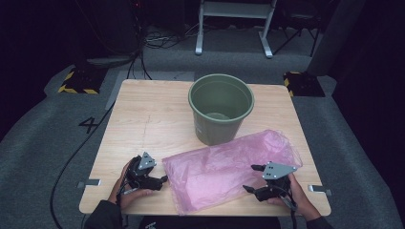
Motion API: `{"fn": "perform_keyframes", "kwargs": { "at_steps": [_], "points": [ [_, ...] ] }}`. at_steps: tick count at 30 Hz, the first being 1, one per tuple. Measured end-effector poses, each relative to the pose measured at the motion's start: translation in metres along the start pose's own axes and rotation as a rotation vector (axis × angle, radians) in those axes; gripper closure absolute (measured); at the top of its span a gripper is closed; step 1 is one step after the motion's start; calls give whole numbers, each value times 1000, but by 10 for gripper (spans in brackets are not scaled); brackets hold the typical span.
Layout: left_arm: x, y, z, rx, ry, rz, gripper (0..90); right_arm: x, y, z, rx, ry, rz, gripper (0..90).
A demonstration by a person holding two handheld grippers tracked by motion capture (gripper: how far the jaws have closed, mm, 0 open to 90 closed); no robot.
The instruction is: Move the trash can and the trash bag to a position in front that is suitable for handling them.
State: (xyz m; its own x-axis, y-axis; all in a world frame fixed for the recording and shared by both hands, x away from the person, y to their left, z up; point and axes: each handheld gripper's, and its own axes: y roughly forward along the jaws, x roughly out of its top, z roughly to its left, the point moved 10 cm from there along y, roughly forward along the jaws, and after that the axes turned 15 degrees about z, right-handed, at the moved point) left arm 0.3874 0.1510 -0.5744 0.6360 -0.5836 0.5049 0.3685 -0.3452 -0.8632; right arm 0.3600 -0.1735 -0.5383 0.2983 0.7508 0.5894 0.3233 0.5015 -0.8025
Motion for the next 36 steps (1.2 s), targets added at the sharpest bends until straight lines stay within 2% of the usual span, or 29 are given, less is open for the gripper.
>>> {"fn": "perform_keyframes", "kwargs": {
  "at_steps": [4,7,11,15,19,26,27,33,36],
  "points": [
    [4,2,-4,-3,2,0,142,2,8,19,70,-35,5,186],
    [7,4,-6,-2,3,0,141,1,13,27,86,-56,20,182],
    [11,6,-8,-4,7,-1,140,2,20,33,67,-74,33,171],
    [16,9,-10,-6,9,-1,136,1,28,39,73,-91,53,175],
    [23,13,-11,-16,17,-3,135,3,35,39,68,-78,57,174],
    [38,22,-10,-23,37,-1,134,7,39,24,25,-46,41,177],
    [42,25,-9,-25,42,0,134,6,40,15,7,-16,39,178],
    [57,33,-7,-30,47,-1,135,2,40,-12,-55,48,44,181],
    [64,37,-4,-27,53,1,135,1,40,-22,-68,66,41,185]
  ]
}}
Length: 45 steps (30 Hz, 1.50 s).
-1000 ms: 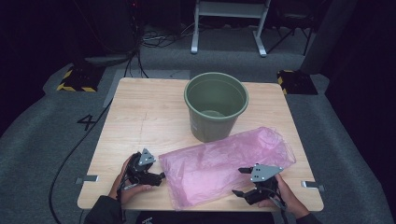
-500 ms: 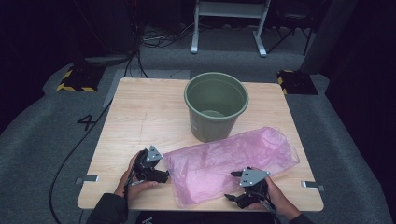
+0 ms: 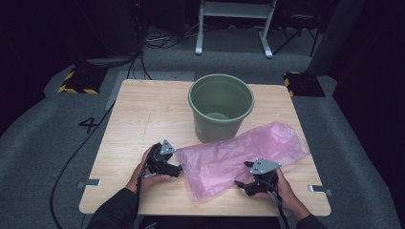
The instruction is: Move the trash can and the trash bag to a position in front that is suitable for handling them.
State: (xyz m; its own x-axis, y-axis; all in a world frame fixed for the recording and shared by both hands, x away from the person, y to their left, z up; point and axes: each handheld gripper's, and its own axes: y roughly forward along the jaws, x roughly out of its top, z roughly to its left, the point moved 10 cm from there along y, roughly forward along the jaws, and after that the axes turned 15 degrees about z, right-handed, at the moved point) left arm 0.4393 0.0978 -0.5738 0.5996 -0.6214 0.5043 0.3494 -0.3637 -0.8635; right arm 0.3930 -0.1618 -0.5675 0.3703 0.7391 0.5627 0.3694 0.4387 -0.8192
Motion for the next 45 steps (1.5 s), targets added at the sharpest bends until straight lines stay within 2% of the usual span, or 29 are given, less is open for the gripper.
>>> {"fn": "perform_keyframes", "kwargs": {
  "at_steps": [4,7,9,15,23,24,27,29,31,32,33,35,36,37,39,42,43,44,45],
  "points": [
    [11,6,6,7,-19,-2,140,0,1,-8,1,11,7,199],
    [17,10,10,12,-23,3,143,1,0,-7,6,-10,4,188],
    [22,12,12,13,-25,2,144,3,-1,-3,26,-29,1,179],
    [36,21,20,18,-32,-2,146,9,4,-4,5,-52,14,178],
    [46,26,26,18,-21,-2,148,13,10,-14,4,-16,9,193],
    [47,27,26,7,-24,-1,149,14,11,-18,8,-3,7,242],
    [48,27,27,13,-22,-1,149,16,12,-21,32,17,8,337],
    [47,27,27,11,-21,0,149,16,12,-22,62,26,10,437],
    [45,25,27,8,-30,12,148,17,12,-24,69,34,9,553],
    [45,25,27,8,-30,12,148,17,12,-24,69,34,9,553],
    [42,23,28,9,-57,26,155,17,13,-26,73,49,5,614],
    [40,21,29,-1,-63,26,155,17,13,-27,76,58,2,633],
    [38,13,27,-28,-42,3,160,17,13,-32,74,78,-5,693],
    [38,13,27,-28,-42,3,162,17,13,-32,74,78,-5,693],
    [36,-4,28,-34,-53,-44,158,16,14,-38,48,99,-5,759],
    [32,-13,28,-20,-47,-34,157,16,14,-41,38,109,-9,806],
    [28,-17,26,-28,-41,-27,157,16,14,-41,36,111,-11,822],
    [23,-19,23,-55,-39,-14,157,16,14,-42,23,108,-11,860],
    [15,-24,18,-69,-19,0,159,15,13,-42,1,89,-8,888]
  ]
}}
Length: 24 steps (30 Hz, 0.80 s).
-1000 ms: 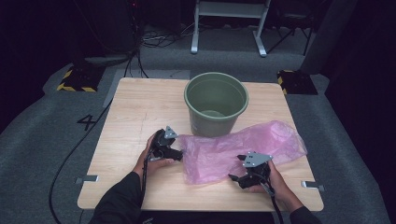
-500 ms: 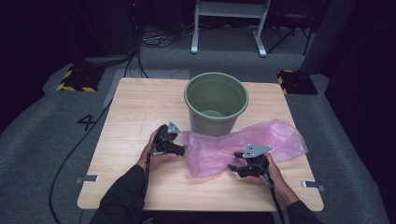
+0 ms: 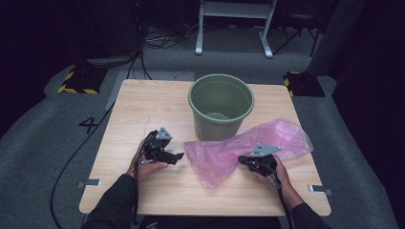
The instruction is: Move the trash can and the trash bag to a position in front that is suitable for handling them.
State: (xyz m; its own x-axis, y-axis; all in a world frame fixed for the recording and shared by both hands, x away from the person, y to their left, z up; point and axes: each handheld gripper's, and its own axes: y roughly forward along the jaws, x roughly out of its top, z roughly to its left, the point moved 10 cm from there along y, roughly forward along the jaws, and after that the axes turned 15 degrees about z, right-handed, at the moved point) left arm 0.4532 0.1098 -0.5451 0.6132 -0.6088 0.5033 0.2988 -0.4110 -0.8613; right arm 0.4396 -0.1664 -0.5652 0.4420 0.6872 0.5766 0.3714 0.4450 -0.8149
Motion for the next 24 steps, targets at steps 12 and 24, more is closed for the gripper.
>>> {"fn": "perform_keyframes", "kwargs": {
  "at_steps": [12,24],
  "points": [
    [-57,-5,-7,105,48,55,162,6,-15,6,22,-26,-62,796],
    [-66,-6,-16,50,48,46,169,-13,-22,6,50,-94,27,168]
  ]
}}
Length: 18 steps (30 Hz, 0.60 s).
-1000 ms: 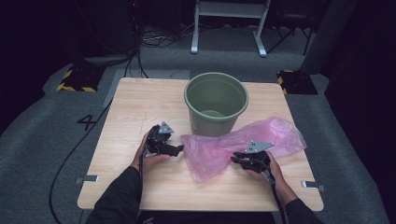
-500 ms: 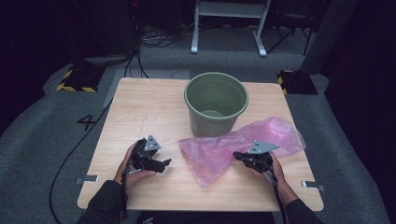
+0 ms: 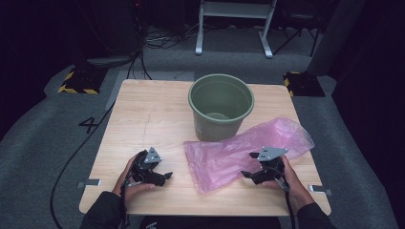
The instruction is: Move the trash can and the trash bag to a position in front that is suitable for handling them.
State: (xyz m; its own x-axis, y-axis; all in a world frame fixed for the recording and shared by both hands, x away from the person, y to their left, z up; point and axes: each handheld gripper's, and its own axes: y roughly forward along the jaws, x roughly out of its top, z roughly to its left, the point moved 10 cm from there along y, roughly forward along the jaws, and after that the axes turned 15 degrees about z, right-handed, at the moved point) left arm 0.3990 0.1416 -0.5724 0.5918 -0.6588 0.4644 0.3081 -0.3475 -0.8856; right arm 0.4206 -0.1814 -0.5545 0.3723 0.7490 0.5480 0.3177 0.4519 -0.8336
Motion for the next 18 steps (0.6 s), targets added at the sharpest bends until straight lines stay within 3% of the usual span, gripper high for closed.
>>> {"fn": "perform_keyframes", "kwargs": {
  "at_steps": [2,6,14,18],
  "points": [
    [-1,-1,-2,-5,2,1,169,-7,-10,2,59,-8,-9,158],
    [-3,-1,-2,-7,8,-3,168,-16,-15,8,87,-44,2,158],
    [-3,-1,-2,-12,14,-4,165,-22,2,6,53,-70,65,145],
    [-3,-1,-2,-14,15,-7,154,-19,6,4,79,-43,50,140]
  ]
}}
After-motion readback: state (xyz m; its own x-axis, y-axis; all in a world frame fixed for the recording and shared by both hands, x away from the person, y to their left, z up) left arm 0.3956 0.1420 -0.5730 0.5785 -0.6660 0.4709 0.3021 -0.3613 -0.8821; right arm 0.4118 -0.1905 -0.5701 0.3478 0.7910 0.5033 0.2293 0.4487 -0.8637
